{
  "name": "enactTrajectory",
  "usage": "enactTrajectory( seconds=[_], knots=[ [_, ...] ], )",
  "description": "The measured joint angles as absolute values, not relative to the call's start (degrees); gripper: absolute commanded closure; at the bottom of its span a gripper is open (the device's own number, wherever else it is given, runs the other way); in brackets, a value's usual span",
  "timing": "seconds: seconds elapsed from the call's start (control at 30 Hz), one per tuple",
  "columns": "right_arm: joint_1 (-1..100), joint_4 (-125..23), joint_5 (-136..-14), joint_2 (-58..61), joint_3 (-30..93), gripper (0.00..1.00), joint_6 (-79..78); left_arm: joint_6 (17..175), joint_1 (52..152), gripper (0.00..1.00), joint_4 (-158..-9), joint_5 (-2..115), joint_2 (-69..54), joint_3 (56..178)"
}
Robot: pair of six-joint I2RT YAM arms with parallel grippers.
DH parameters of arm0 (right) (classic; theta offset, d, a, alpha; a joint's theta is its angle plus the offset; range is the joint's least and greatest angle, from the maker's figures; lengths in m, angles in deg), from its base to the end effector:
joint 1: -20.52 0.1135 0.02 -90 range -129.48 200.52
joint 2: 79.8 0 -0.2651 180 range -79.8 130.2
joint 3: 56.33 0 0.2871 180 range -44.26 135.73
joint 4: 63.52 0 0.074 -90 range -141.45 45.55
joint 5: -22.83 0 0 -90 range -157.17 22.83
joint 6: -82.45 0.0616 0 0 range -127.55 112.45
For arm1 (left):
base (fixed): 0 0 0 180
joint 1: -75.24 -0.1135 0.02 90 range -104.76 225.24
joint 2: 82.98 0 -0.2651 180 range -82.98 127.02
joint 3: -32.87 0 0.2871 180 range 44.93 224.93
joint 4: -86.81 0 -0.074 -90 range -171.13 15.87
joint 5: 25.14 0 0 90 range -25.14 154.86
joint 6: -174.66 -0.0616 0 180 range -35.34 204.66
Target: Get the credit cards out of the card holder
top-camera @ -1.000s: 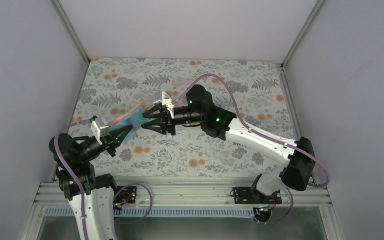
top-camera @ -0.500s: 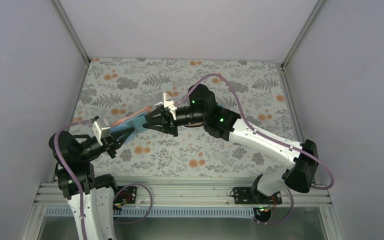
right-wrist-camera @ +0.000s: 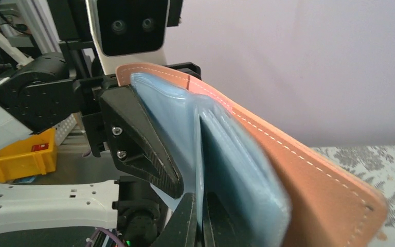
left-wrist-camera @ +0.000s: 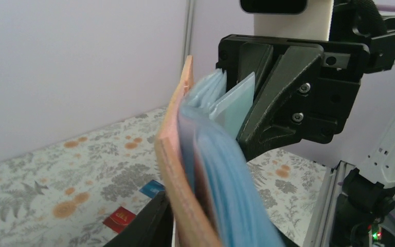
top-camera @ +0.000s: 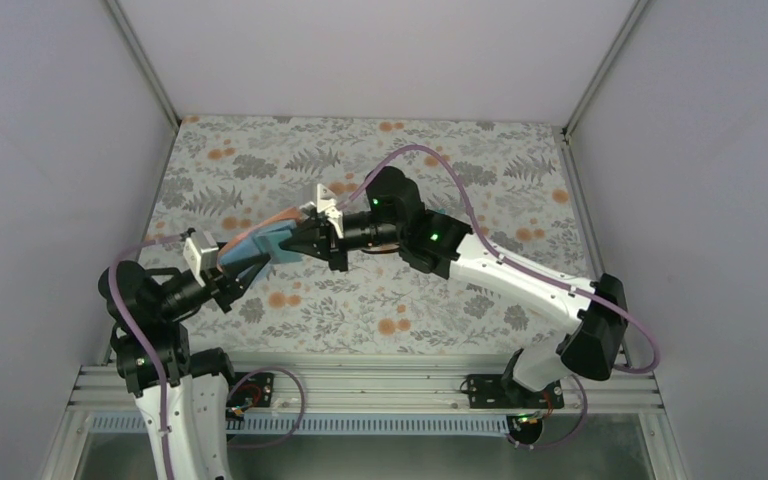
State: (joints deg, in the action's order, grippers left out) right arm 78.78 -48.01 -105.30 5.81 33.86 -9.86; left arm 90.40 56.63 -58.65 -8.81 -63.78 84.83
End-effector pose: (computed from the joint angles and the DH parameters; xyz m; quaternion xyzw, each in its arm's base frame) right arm 0.1813 0.3654 0.3775 -0.5471 0.5246 0.5047 0.4132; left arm 0.1159 -0.0234 0.3532 0.2867 0.6497 -0.3653 0.6018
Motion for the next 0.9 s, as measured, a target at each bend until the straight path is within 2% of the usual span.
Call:
enactTrajectory(
  seconds=[0.37, 0.53, 0.6, 0.63, 0.7, 0.73, 0.8, 0.9],
  knots=[
    [78.2, -41.0, -99.2, 2.7, 34.0, 0.96, -10.5, 91.1, 56.7, 0.7, -58.3, -6.2, -63.6, 84.0],
    [78.2, -38.5, -98.4, 2.4, 34.9, 0.96, -11.2, 91.1, 56.8, 0.8, -58.3, -6.4, -63.6, 84.0],
    [78.2, -37.7, -98.1, 2.4, 35.2, 0.96, -11.7, 91.3, 56.8, 0.91, -58.3, -6.7, -63.6, 84.0],
    [78.2, -37.2, -98.1, 2.4, 35.5, 0.91, -11.9, 91.2, 56.8, 0.97, -58.3, -6.8, -63.6, 84.0],
    [78.2, -36.5, -98.4, 2.4, 35.9, 0.74, -12.4, 91.4, 57.0, 0.98, -58.4, -7.2, -63.6, 84.0],
    [78.0, -35.6, -99.3, 2.4, 36.0, 0.69, -12.8, 91.2, 57.0, 0.98, -58.5, -6.9, -63.6, 83.9],
    [77.5, -34.2, -103.2, 2.5, 36.7, 0.66, -14.3, 91.3, 56.8, 0.98, -58.6, -6.1, -63.6, 83.8],
    [77.4, -33.1, -109.3, 3.6, 38.8, 0.71, -15.2, 92.0, 56.7, 0.98, -59.4, -5.0, -63.6, 83.3]
  ],
)
